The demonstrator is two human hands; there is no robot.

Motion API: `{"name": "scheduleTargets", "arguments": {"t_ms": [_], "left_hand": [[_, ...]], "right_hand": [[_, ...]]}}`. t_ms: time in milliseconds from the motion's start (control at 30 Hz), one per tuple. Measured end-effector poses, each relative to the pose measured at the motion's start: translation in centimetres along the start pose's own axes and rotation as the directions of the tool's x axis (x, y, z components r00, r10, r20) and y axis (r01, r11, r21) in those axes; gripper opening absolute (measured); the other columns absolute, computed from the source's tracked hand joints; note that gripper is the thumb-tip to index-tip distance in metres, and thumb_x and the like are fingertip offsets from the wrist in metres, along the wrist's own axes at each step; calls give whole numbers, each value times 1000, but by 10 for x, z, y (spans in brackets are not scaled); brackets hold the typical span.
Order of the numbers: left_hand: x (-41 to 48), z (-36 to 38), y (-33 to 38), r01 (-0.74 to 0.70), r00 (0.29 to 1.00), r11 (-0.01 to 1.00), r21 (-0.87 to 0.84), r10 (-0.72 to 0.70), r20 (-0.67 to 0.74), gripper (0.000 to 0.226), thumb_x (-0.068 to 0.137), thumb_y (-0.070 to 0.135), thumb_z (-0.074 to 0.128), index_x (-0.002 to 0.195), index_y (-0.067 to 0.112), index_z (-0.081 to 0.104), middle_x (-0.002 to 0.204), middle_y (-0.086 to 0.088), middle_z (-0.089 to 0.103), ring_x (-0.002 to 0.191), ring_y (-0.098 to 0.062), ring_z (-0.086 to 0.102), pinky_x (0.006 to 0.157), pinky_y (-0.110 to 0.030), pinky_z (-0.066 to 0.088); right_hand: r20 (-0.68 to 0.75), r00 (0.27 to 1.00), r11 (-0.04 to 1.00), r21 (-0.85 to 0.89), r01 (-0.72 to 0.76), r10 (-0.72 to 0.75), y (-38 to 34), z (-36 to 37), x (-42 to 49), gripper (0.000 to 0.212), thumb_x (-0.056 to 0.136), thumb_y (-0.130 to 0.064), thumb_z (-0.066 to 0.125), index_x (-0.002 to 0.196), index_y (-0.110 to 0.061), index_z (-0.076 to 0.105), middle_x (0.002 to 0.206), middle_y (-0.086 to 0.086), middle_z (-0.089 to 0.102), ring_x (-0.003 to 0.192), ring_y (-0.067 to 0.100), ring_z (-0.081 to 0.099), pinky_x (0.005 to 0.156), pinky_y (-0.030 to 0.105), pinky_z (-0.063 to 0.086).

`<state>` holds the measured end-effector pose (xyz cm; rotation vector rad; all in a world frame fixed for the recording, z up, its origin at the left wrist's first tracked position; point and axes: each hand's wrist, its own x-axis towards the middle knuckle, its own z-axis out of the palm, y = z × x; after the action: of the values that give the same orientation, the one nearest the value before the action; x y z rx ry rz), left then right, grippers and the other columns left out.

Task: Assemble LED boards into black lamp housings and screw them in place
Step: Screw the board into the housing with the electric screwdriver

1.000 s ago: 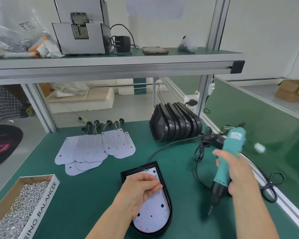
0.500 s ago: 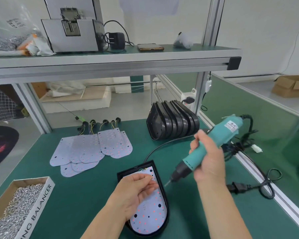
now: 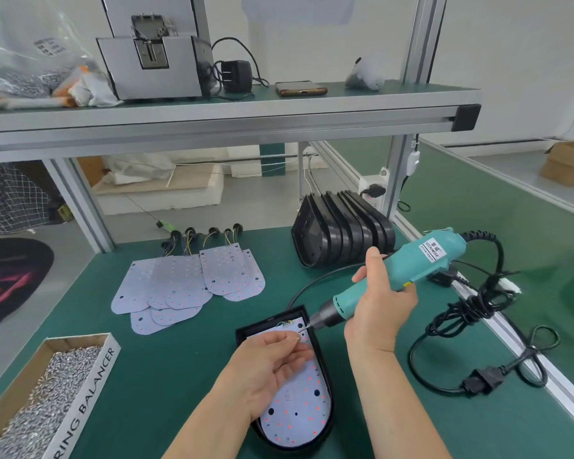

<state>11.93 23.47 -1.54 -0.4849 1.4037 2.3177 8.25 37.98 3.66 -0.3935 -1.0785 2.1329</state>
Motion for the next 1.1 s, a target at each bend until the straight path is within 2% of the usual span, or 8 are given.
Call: {"name": "scheduleTargets", "arguments": {"t_ms": [367, 633, 833, 1100], "left_hand": [[2, 1, -1, -6, 1000, 1000, -10, 6, -13, 9, 95, -5, 59, 91, -8, 66, 81, -23, 73, 67, -22, 74, 58, -24, 60], [2, 1, 0, 1, 1000, 1000, -14, -1, -19, 7, 94, -6, 59, 92, -9, 66, 79, -23, 73, 65, -23, 74, 56, -24, 59], [1, 2, 0, -1, 1000, 1000, -14, 1, -18, 7, 94, -6, 60, 91, -8, 66, 79, -22, 73, 65, -22, 74, 56, -24, 59], [1, 2, 0, 0, 1000, 1000, -22, -1, -20, 6, 93, -7, 59, 92, -9, 65, 78, -22, 73, 65, -22, 74, 56, -24, 59]], "right_hand": [[10, 1000, 1000, -10, -19, 19, 6, -8, -3, 23, 78, -29, 75, 71, -22, 53, 55, -5, 54, 52, 9, 49, 52, 18, 45], [-15, 999, 999, 8, -42, 43, 5, -9, -1, 23, 78, -29, 75, 76, -24, 53, 56, -6, 54, 53, 8, 49, 60, 29, 43], [-21, 999, 999, -9, -46, 46, 5, -9, 1, 23, 77, -31, 75, 74, -24, 53, 56, -6, 54, 53, 8, 49, 57, 24, 45], [-35, 997, 997, -12, -70, 70, 6, -8, 0, 23, 76, -30, 75, 72, -23, 53, 56, -4, 54, 53, 9, 48, 62, 33, 44]]}}
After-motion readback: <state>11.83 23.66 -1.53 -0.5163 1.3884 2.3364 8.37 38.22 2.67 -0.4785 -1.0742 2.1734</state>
